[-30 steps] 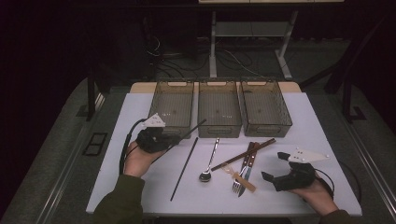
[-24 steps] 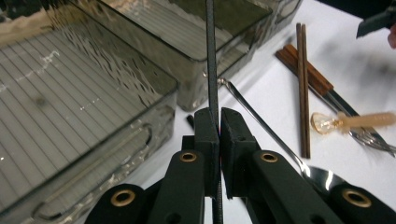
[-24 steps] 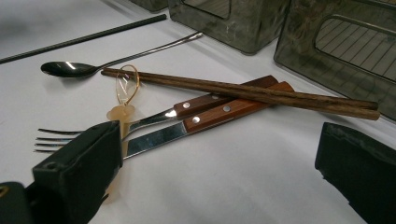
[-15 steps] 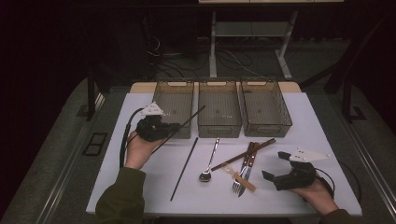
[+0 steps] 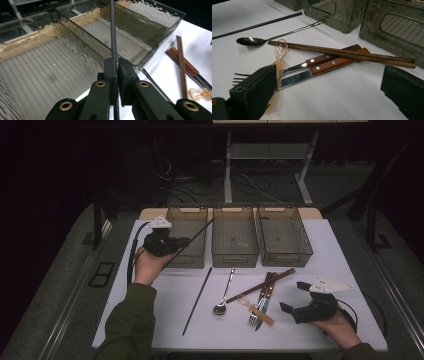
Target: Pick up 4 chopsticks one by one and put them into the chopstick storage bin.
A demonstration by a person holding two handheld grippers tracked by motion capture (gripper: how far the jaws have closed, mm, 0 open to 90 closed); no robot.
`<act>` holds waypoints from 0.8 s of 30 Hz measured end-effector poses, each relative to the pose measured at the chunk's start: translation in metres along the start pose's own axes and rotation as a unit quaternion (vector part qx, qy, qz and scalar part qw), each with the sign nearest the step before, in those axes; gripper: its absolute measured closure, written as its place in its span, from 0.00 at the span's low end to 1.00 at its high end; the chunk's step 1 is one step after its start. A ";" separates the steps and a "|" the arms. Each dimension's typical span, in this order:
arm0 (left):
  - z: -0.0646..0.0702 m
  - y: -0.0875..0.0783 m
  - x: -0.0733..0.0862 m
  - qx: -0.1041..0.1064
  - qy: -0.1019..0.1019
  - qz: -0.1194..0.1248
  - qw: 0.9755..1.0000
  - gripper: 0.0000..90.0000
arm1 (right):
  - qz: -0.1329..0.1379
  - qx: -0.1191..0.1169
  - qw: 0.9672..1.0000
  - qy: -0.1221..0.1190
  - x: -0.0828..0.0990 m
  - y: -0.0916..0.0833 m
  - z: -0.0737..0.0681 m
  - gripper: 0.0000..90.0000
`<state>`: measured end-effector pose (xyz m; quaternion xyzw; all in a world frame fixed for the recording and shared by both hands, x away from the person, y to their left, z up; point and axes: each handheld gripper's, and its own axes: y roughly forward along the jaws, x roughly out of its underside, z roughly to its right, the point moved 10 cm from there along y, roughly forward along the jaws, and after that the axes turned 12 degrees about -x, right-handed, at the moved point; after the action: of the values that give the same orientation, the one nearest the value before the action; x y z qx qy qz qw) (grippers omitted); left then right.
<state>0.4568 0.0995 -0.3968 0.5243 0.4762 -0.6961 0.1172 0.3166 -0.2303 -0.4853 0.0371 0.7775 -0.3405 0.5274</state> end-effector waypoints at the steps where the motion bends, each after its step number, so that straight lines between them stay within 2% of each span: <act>1: -0.002 0.001 -0.003 -0.002 0.000 0.002 1.000 0.96 | 0.000 0.000 1.000 0.000 0.000 0.000 0.000 0.01; 8: -0.021 0.013 -0.021 -0.027 0.006 0.021 0.999 0.96 | 0.002 -0.003 1.000 -0.002 0.000 -0.001 -0.002 0.01; 11: -0.030 0.019 -0.026 -0.032 0.003 0.031 0.999 0.96 | 0.003 -0.004 1.000 -0.003 0.001 -0.002 -0.003 0.01; 15: -0.045 0.031 -0.028 -0.052 0.004 0.030 0.998 0.96 | 0.004 -0.004 1.000 -0.002 0.001 -0.002 -0.004 0.01; 17: -0.051 0.035 -0.027 -0.052 -0.007 0.036 0.998 0.96 | 0.004 -0.005 1.000 -0.001 0.000 -0.002 -0.004 0.01; 22: -0.071 0.043 -0.021 -0.073 -0.033 0.041 0.996 0.96 | 0.001 -0.006 1.000 -0.001 0.001 -0.001 -0.003 0.01; 24: -0.074 0.045 -0.019 -0.074 -0.040 0.040 0.996 0.95 | 0.003 -0.006 1.000 0.000 0.001 -0.001 -0.003 0.01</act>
<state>0.5404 0.1280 -0.4048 0.5043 0.5000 -0.6742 0.2029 0.3131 -0.2295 -0.4850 0.0358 0.7792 -0.3346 0.5288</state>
